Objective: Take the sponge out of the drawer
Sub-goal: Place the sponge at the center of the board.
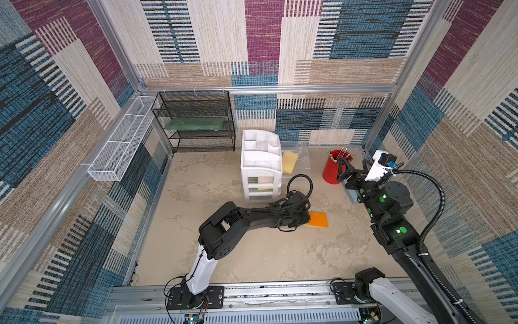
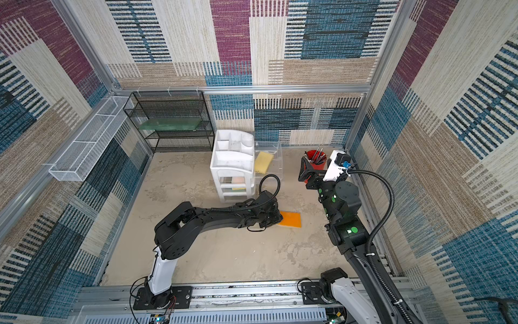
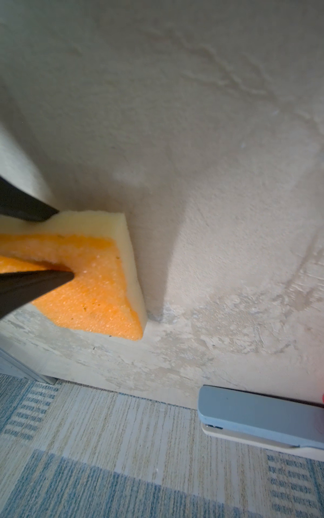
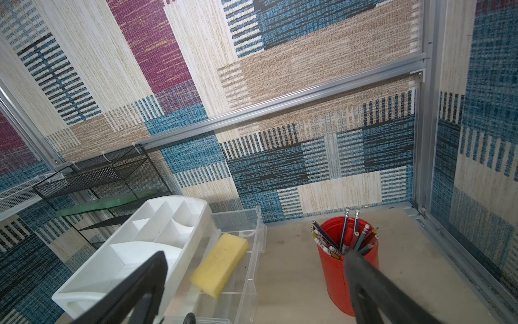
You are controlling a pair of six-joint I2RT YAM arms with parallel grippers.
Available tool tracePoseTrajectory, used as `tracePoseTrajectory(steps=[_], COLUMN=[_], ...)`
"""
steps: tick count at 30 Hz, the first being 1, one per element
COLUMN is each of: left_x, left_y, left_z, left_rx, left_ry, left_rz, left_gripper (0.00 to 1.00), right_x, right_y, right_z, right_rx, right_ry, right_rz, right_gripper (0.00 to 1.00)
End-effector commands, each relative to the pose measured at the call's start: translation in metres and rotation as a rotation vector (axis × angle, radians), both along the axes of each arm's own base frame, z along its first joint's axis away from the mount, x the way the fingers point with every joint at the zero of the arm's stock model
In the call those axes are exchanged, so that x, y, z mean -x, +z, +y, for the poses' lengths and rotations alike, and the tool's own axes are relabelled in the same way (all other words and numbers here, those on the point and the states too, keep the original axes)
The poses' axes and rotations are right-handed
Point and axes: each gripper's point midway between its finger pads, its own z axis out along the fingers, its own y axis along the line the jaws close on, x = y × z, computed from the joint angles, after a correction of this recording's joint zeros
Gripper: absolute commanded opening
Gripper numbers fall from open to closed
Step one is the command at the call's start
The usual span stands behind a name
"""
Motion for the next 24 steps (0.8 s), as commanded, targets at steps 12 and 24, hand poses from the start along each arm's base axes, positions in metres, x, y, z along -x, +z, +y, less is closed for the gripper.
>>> tracePoseTrajectory(steps=[12, 24], left_x=[0.0011, 0.0012], left_y=[-0.0016, 0.0044], left_z=[0.0135, 0.0143], left_rx=[-0.062, -0.058], left_ry=[0.031, 0.029], left_rz=[0.010, -0.011], left_gripper=[0.47, 0.52], right_x=[0.0008, 0.0007], right_y=[0.0047, 0.0041], right_z=[-0.0028, -0.0035], right_rx=[0.004, 0.007], right_ry=[-0.015, -0.020], right_rz=[-0.023, -0.021], right_gripper=[1.00, 1.00])
